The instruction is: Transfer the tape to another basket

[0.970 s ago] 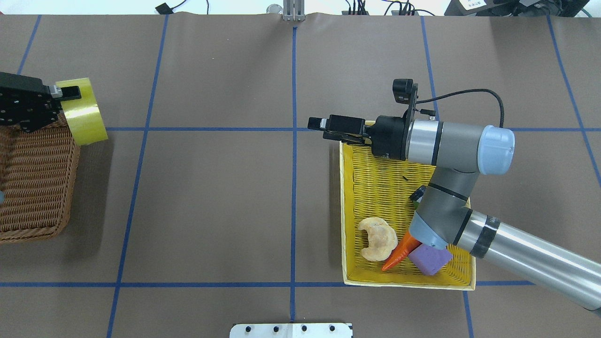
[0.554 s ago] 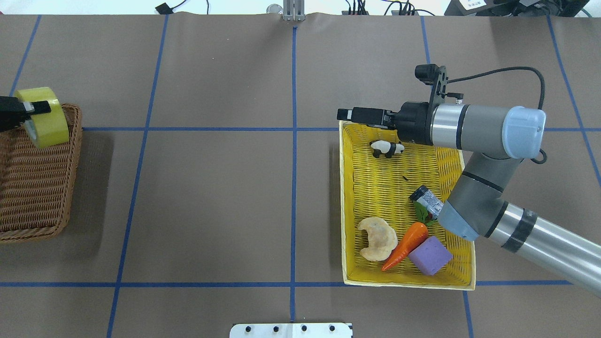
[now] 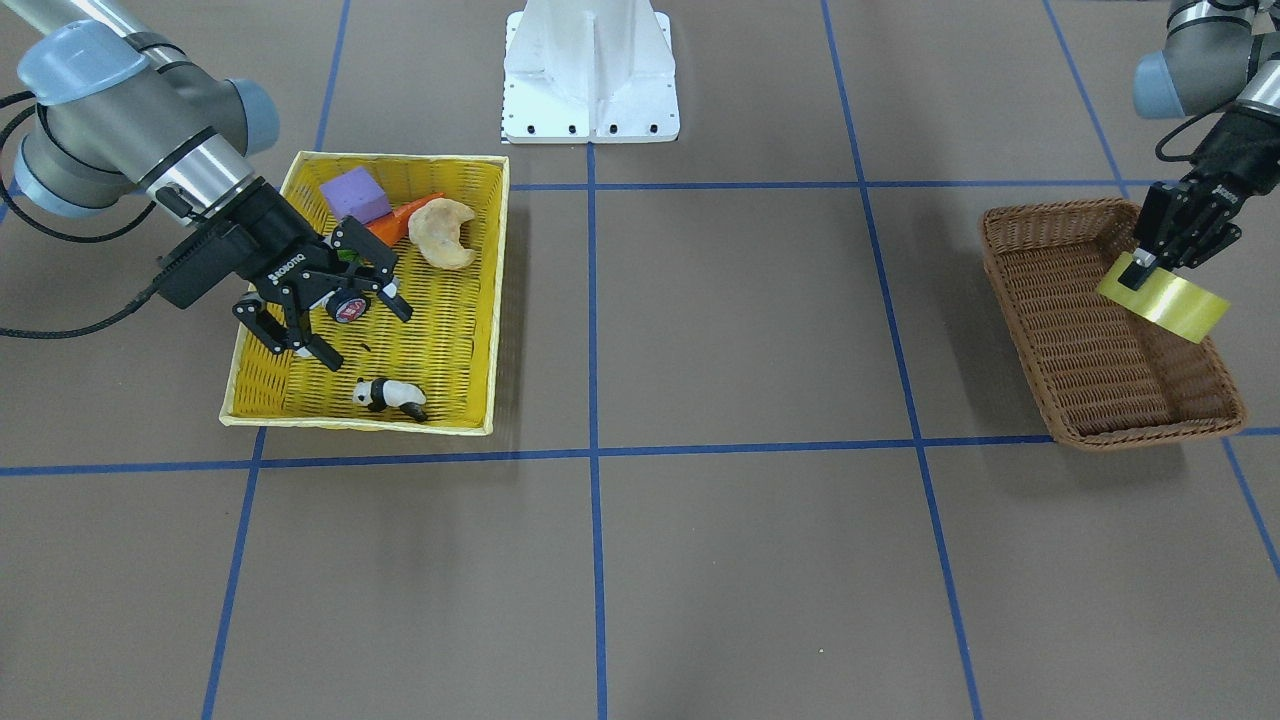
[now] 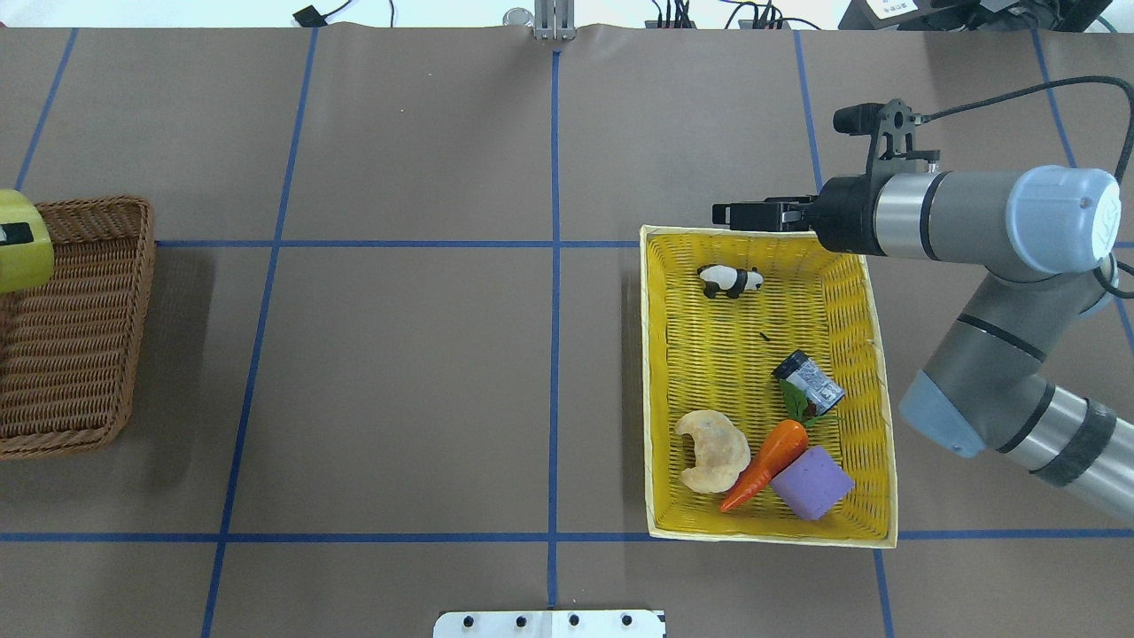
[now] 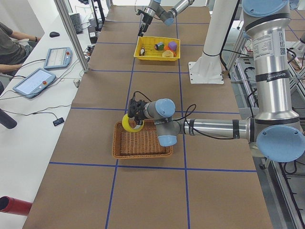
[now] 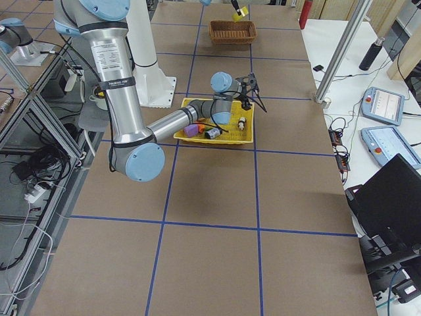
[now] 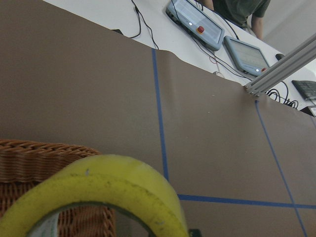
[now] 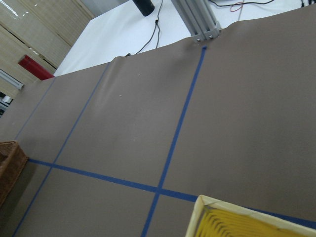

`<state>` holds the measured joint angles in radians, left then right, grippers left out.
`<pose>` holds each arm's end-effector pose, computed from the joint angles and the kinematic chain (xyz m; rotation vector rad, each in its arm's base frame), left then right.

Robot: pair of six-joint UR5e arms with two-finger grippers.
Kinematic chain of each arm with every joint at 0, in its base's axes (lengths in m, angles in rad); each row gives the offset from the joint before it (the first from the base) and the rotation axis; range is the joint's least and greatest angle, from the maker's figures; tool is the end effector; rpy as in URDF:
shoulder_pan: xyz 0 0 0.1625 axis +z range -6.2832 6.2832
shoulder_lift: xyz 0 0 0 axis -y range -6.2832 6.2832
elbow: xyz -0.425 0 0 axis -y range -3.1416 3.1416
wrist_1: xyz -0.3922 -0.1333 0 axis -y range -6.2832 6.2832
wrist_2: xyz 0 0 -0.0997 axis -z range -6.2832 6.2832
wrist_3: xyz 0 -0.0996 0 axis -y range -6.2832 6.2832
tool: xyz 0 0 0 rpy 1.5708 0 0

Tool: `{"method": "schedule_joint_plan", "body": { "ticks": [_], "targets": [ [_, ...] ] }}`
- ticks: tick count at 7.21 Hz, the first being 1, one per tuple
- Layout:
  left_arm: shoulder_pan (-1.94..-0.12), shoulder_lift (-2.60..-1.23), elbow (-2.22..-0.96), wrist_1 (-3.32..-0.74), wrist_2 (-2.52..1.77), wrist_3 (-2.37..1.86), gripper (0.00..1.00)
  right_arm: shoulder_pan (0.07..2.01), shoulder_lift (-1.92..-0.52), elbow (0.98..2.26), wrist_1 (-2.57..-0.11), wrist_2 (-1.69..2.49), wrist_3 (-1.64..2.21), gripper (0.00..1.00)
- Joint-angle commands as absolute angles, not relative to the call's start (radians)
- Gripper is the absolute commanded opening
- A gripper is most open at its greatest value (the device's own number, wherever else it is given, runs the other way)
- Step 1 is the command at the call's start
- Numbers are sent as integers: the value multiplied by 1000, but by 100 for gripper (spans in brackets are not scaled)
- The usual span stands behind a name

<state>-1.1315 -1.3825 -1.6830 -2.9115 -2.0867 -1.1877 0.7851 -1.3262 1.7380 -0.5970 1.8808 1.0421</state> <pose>0.1042 -0.4197 0.5409 0.5249 1.2023 -0.3127 -0.3332 -0.4785 0.3373 0.6326 -1.2428 -0.0013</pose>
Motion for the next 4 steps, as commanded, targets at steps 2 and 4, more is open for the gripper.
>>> {"method": "schedule_joint_plan", "body": {
  "ticks": [2,4],
  "targets": [
    [-1135,-1370,-1777,-2579,-2131,-1018,1,943,-1335,1758,-867,2055,830,99],
    [-1126,-1367,-1860,-2278,-2134,-878,1,1043,-1339,1758,-995,2138,679,99]
  ]
}}
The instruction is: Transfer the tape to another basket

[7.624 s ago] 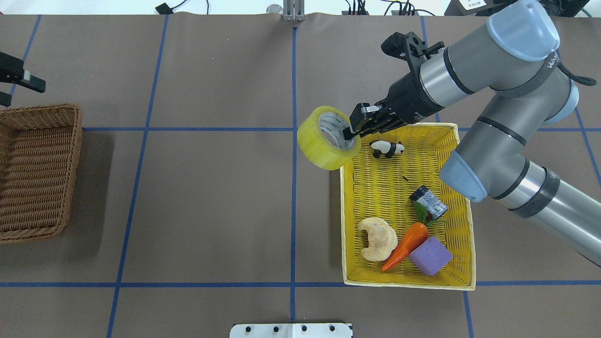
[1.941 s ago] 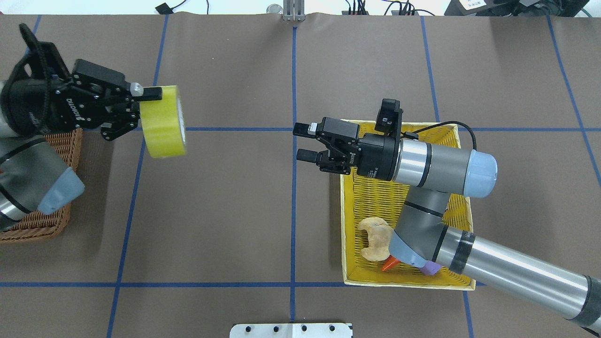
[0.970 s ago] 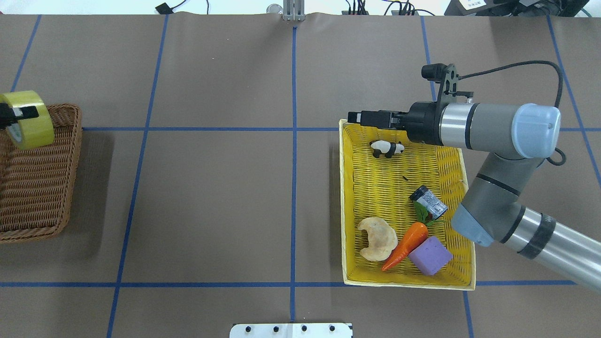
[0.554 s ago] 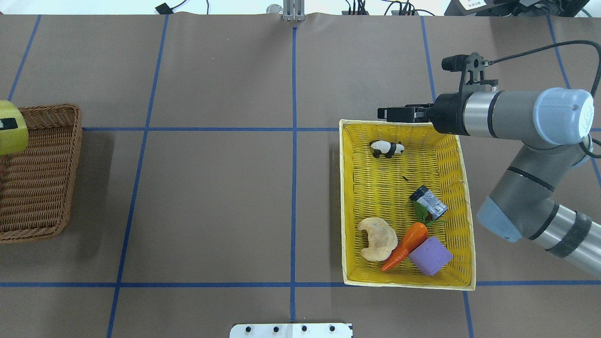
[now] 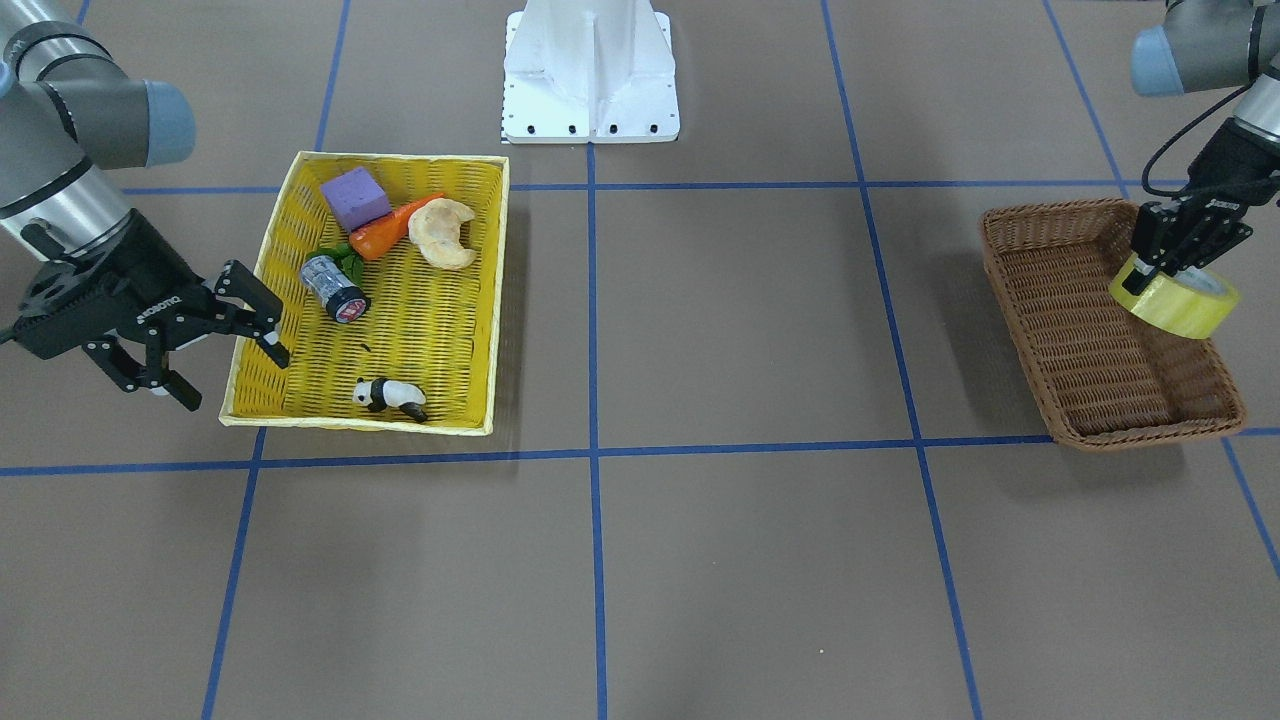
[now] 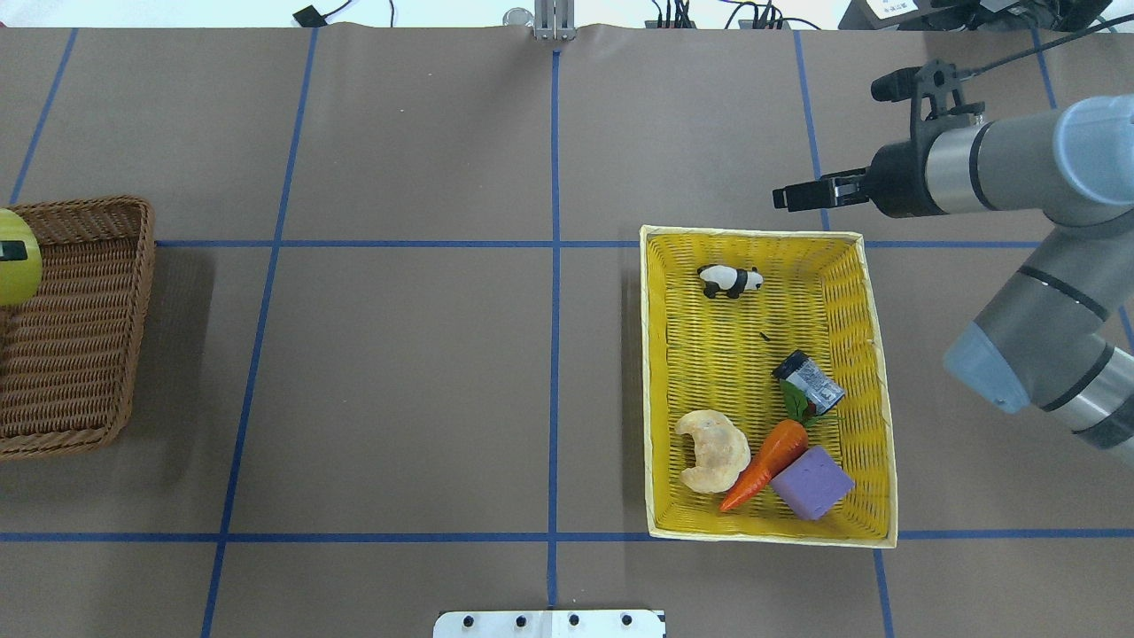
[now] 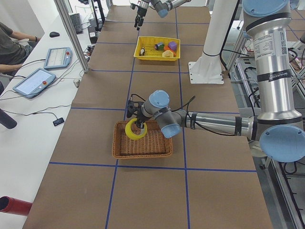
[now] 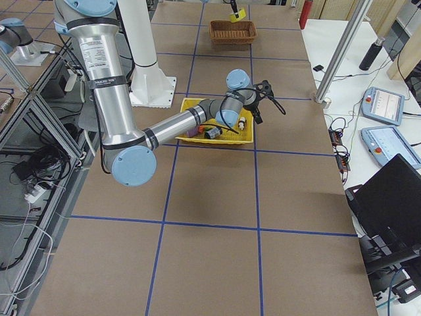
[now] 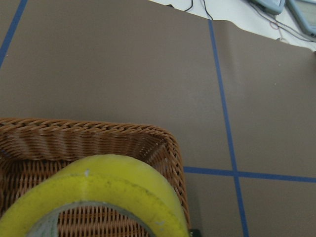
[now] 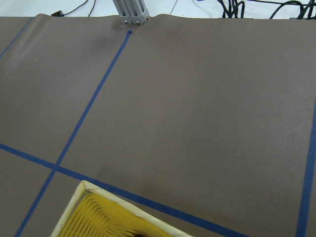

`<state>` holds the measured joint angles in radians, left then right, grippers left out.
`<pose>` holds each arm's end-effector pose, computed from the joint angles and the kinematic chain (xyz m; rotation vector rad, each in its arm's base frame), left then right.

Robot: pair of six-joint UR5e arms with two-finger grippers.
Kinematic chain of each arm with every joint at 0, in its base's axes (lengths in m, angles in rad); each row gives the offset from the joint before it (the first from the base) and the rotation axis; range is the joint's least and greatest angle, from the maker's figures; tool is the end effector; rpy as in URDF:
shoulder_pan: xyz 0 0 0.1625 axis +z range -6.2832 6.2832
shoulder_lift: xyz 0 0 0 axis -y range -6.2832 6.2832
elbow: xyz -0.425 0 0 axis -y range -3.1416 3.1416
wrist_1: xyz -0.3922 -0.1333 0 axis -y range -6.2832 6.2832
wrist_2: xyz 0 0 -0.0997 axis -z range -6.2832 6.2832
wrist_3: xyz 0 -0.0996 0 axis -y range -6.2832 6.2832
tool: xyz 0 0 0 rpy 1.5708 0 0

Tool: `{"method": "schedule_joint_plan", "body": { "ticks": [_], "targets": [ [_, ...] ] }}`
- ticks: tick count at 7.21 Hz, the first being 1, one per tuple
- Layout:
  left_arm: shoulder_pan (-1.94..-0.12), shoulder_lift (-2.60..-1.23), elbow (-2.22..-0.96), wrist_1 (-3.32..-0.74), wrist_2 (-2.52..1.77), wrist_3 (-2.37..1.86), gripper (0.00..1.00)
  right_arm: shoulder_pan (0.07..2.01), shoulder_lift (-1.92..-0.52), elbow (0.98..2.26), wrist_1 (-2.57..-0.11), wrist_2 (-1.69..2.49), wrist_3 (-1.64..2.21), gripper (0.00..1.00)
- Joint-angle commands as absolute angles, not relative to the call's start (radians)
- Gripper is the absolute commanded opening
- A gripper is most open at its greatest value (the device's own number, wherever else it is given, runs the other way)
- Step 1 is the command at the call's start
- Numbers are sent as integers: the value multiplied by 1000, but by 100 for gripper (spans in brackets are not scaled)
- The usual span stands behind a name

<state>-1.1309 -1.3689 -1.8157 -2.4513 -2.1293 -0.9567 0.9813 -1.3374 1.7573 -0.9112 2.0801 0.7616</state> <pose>0.1120 -0.4271 0.5334 0.3551 0.9734 -0.2121 -0.2521 -0.5293 0.3692 0.5351 -1.0146 -0.1219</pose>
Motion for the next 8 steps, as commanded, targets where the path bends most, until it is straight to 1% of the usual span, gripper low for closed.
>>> {"method": "schedule_joint_plan", "body": {
  "ticks": [1,3,4,6,7,8],
  "targets": [
    [-1105,-1376,-1853,-2208,-2164,-871,1,1070,-1342,1762,-1030,2163,648,99],
    [-1034,-1465,-1844,-2052,-2223,-871,2,1100,-1360,1778,-1115,2209,647,99],
    [-1000,-1500,-1815,-1995,-2226,-868,3,1104,-1388,1784,-1118,2212,647,99],
    [-999,-1505,-1761,-1991,-2226,-821,3,1114,-1405,1784,-1129,2214,647,99],
    [-1000,-1525,-1709,-1991,-2226,-766,3,1114,-1410,1784,-1134,2220,647,99],
    [-1000,-1549,-1680,-1990,-2226,-765,11,1112,-1411,1787,-1134,2227,647,99]
  ]
}}
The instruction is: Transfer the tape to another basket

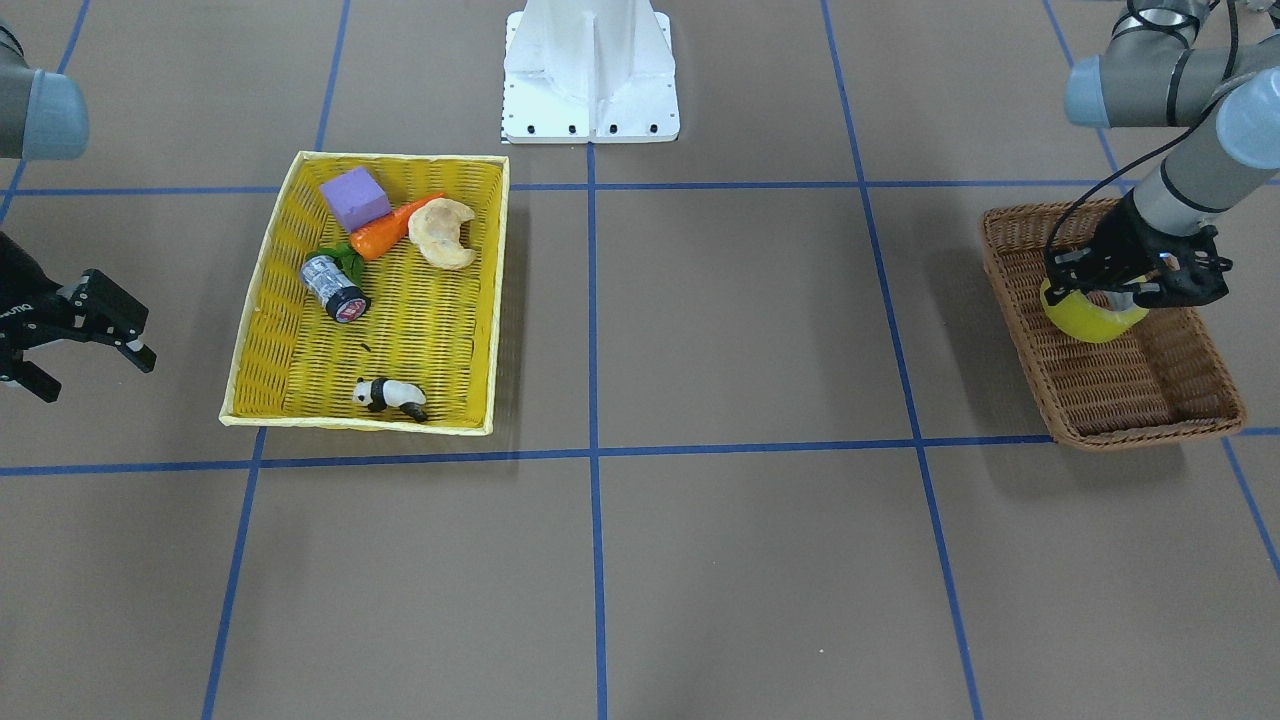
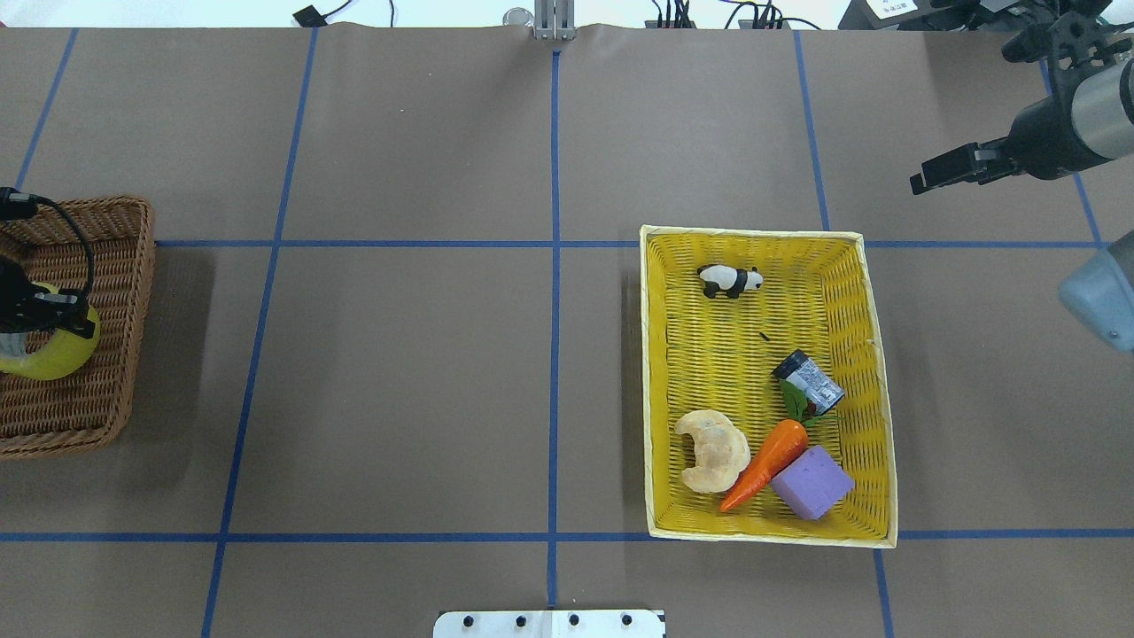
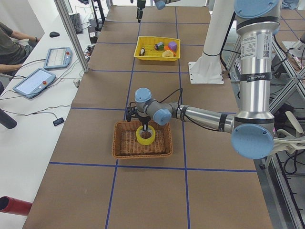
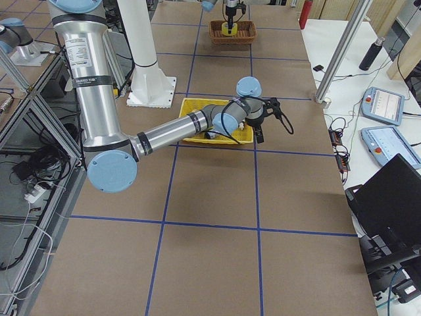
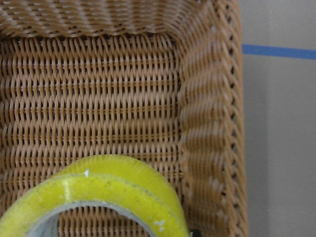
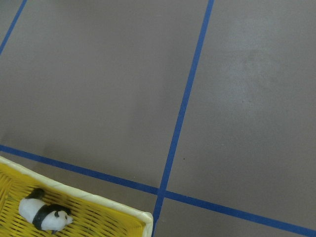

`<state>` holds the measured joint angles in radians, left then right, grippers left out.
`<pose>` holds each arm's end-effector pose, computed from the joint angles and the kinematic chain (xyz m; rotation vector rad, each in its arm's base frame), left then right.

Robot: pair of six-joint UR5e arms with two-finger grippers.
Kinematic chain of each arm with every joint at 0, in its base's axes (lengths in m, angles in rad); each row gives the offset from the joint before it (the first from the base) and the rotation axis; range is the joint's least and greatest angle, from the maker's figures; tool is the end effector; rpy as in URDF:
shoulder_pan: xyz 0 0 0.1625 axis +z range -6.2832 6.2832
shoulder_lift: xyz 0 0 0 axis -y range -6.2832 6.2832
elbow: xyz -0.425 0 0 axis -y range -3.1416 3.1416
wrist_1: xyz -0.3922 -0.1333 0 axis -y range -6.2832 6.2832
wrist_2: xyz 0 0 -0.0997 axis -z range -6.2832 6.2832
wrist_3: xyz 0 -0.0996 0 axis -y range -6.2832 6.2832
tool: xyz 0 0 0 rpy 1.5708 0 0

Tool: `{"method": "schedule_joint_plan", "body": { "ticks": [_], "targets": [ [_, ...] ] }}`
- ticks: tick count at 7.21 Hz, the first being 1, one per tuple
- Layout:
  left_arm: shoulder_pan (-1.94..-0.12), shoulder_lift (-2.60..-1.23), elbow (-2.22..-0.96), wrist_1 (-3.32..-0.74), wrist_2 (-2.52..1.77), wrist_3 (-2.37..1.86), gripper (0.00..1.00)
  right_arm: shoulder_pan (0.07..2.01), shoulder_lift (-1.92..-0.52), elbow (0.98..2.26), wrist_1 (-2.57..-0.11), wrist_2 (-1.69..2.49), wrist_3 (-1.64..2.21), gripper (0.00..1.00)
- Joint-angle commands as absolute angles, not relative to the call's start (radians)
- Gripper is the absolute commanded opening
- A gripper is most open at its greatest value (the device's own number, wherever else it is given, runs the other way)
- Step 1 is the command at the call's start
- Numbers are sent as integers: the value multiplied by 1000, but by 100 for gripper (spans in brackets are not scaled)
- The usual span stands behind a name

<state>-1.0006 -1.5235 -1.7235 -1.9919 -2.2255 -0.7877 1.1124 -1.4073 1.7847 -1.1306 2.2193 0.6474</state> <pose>0.2065 -0.4566 0.5640 -0.0066 0.8151 -0.0330 -0.1822 -0.5344 0.4189 0.3486 -0.9316 -0.0918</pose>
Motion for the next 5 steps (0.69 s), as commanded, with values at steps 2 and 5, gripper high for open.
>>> {"method": "schedule_joint_plan", "body": {
  "ticks": [2,5],
  "targets": [
    [-1000,-1548,-1663,-1994,-2223,-761,51,1112,-1408,1789,-1140,2243,647,99],
    [-1005,-1545,-1675,-1996,-2229,-750,81,1120,-1402,1790,-1140,2281,649,99]
  ]
}}
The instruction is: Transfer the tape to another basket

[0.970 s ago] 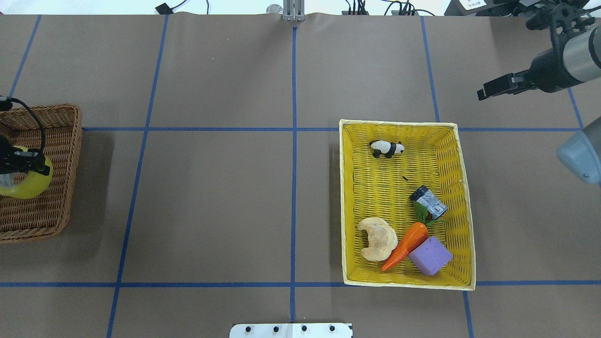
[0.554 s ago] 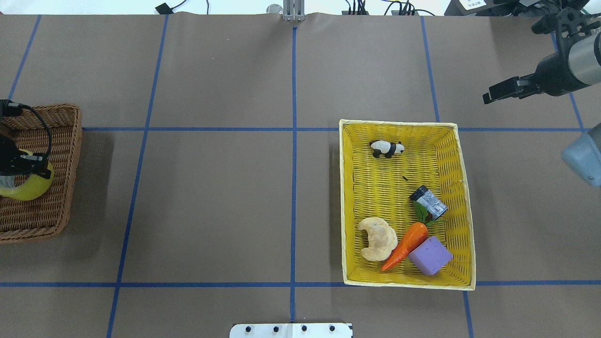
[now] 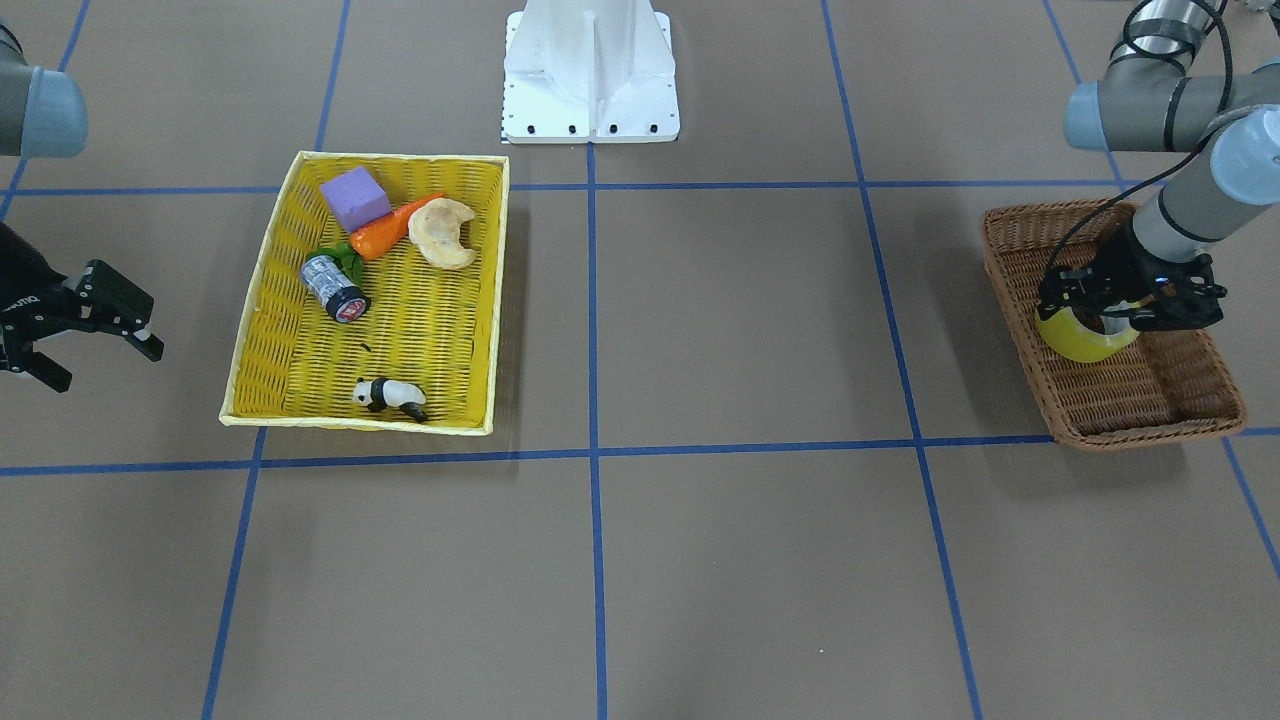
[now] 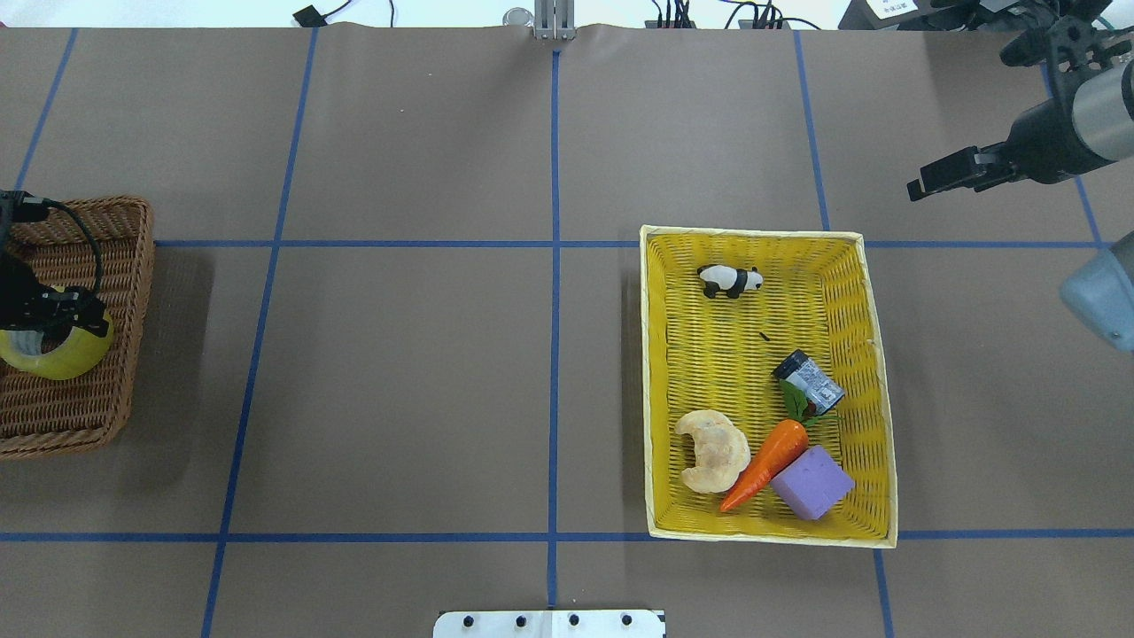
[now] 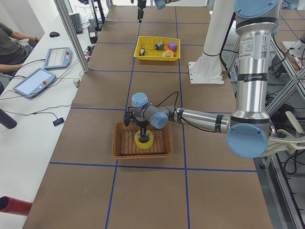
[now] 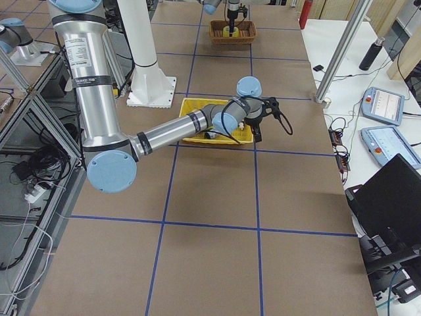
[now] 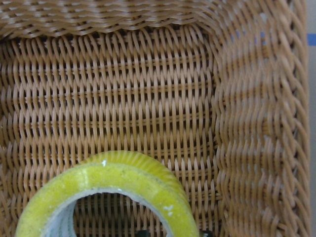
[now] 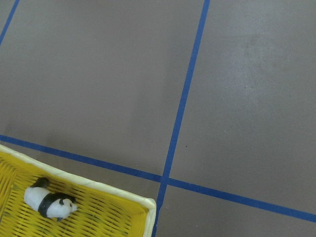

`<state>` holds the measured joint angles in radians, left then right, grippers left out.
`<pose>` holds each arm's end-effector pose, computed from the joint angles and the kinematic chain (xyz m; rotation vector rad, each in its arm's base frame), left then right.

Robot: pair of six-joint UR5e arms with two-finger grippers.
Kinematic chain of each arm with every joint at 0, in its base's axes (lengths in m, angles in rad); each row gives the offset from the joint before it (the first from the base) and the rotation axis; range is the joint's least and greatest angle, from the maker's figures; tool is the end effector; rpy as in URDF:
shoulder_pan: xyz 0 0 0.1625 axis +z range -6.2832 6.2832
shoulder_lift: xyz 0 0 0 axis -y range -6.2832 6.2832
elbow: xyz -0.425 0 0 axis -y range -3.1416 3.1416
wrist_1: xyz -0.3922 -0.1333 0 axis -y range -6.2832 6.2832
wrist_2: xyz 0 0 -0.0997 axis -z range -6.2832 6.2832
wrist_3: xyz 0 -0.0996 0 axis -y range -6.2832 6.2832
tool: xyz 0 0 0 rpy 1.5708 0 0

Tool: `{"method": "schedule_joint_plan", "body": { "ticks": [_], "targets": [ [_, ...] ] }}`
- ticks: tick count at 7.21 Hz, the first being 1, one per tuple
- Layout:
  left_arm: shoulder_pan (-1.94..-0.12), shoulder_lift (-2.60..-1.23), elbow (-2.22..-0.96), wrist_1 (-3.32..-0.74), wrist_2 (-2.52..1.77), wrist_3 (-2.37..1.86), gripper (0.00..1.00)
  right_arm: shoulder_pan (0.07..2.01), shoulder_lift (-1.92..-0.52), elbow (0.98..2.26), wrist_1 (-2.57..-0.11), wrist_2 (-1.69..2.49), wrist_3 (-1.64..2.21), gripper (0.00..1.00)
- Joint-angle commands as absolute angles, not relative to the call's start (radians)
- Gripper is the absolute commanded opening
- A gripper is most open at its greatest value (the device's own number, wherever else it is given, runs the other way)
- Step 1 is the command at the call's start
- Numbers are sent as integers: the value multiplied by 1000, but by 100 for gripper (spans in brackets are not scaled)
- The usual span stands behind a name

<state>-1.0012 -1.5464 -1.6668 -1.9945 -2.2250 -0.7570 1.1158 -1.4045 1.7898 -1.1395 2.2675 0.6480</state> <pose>0.2117 -0.4654 0.5815 -0.0182 0.7978 -0.0154 -0.1828 -0.5315 0.4139 0.3213 -0.9665 -0.1082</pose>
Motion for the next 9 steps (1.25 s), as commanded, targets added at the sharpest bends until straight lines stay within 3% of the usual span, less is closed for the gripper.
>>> {"method": "schedule_joint_plan", "body": {
  "ticks": [1,3,5,9],
  "targets": [
    [-1026,-1543,-1707,-1993,-2284,-733,82,1120,-1401,1790,-1140,2283,649,99],
    [-1138,-1539,-1771,-1990,-2365,-729,83,1138,-1408,1792,-1141,2284,647,99],
    [-1179,-1539,-1798,-1991,-2352,-627,98,1186,-1407,1790,-1204,2284,620,96],
    [-1299,-1540,-1793,-1843,-2270,-301,98,1395,-1480,1783,-1541,2286,86,98]
  ]
}}
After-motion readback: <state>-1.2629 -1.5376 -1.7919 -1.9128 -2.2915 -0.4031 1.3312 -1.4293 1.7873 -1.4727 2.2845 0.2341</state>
